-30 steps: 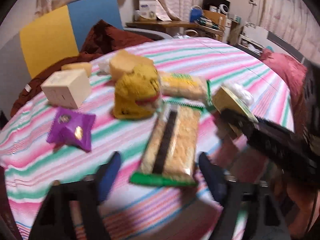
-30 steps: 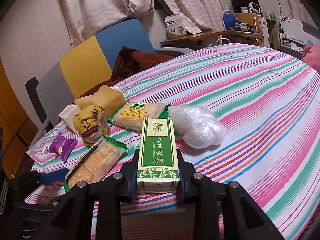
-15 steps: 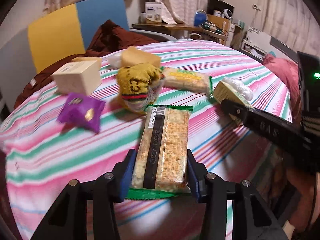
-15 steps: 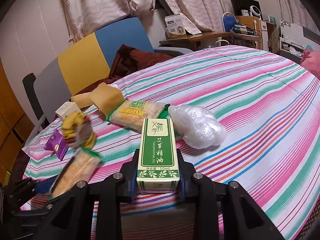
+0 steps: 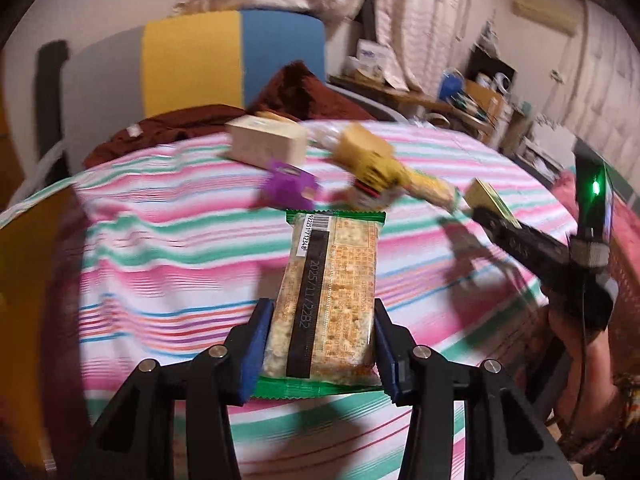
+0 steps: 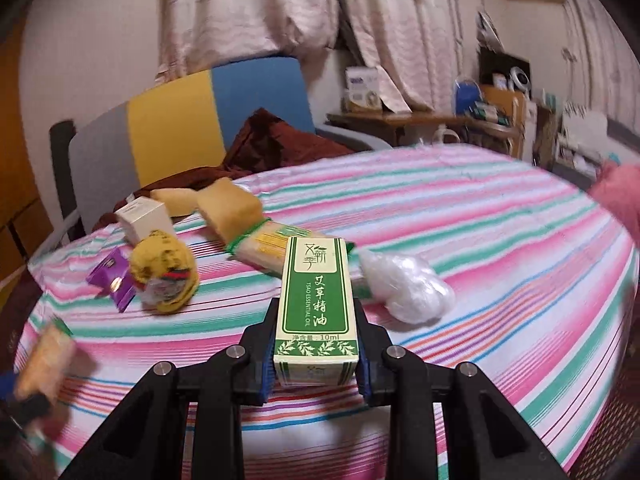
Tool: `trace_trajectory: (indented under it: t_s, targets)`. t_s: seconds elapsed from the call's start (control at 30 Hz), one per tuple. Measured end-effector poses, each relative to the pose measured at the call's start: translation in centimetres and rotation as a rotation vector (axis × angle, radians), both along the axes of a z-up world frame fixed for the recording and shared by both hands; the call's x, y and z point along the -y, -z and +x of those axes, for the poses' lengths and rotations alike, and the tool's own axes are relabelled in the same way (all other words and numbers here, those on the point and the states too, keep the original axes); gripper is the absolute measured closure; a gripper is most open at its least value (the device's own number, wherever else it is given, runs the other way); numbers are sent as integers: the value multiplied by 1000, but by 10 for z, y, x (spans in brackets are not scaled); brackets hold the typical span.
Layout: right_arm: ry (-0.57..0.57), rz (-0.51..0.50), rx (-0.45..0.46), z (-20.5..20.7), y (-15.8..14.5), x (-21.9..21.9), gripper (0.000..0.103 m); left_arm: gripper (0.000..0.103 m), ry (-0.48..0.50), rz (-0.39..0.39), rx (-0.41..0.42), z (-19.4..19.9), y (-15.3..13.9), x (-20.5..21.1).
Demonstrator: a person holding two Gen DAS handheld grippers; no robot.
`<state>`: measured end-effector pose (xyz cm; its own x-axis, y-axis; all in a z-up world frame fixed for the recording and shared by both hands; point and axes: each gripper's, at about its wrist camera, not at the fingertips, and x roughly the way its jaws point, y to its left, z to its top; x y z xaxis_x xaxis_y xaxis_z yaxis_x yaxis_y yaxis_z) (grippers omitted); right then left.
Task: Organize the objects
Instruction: 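Lower the cracker packet into the tin with the left tool while the right tool places the green box there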
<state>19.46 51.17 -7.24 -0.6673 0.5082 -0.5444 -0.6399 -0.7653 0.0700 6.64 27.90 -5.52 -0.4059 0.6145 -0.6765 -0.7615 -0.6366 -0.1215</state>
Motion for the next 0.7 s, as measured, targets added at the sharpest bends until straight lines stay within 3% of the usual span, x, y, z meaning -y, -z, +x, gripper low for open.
trace_trajectory:
  t_s: [0.2,0.47,0.53,0.7]
  targets:
    - [-69,78,45,-11,-4,27,73,55,-164,47,-7,-25,-15,59]
    - [-136,27,43,-21,-6,57,73,55,-340,53,1,-54,-17,127]
    - [-163,10,29,-26,-11,70,73,55,-366,85,26,-61,-18,143]
    - [-306,7,-5,-44,-33,114,73,55,-428,95,49,-78,-17,171]
